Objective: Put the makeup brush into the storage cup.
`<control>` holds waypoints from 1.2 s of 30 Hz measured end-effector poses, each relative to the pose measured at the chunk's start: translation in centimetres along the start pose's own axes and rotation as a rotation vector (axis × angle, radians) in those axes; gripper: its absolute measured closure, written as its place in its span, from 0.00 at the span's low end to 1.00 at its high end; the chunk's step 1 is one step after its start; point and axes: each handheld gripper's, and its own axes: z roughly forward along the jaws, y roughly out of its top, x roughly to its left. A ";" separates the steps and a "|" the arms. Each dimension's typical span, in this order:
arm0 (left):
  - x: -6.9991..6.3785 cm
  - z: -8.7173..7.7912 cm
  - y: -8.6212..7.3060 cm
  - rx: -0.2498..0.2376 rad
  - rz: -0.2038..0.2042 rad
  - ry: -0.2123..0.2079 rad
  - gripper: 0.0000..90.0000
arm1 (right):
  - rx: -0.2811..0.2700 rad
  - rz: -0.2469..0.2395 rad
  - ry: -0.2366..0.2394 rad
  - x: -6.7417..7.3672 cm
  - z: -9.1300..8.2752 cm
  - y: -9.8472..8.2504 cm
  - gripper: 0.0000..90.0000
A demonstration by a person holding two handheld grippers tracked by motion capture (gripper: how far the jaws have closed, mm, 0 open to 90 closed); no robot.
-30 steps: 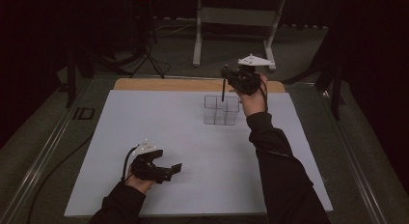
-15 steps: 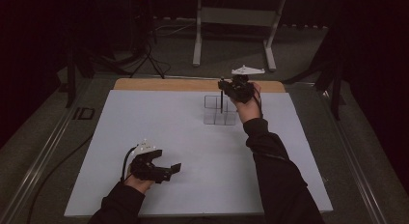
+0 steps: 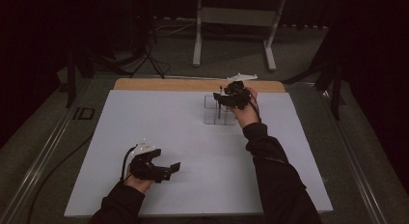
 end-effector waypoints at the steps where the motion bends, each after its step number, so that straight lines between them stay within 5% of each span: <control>1: 0.0 0.0 0.0 -0.001 0.000 0.003 0.03 | 0.001 -0.002 -0.016 0.1 -0.1 0.1 0.41; 4: 0.0 0.0 0.0 0.001 0.002 0.005 0.02 | -0.010 0.028 -0.029 -0.2 -0.5 0.4 0.31; 10: -0.1 0.2 -0.1 0.013 0.004 -0.003 0.02 | -0.002 0.061 0.029 -0.6 -1.4 0.6 0.16; 11: -0.1 0.2 0.0 0.016 0.014 0.003 0.02 | -0.004 0.057 0.073 -0.7 -1.8 0.6 0.12; 24: -0.2 0.2 -0.1 0.022 0.026 0.003 0.02 | -0.047 0.002 0.125 0.5 -4.2 0.8 0.16; 36: -0.3 0.3 0.0 0.033 0.042 -0.034 0.02 | -0.026 -0.051 0.181 1.2 -6.1 -0.4 0.16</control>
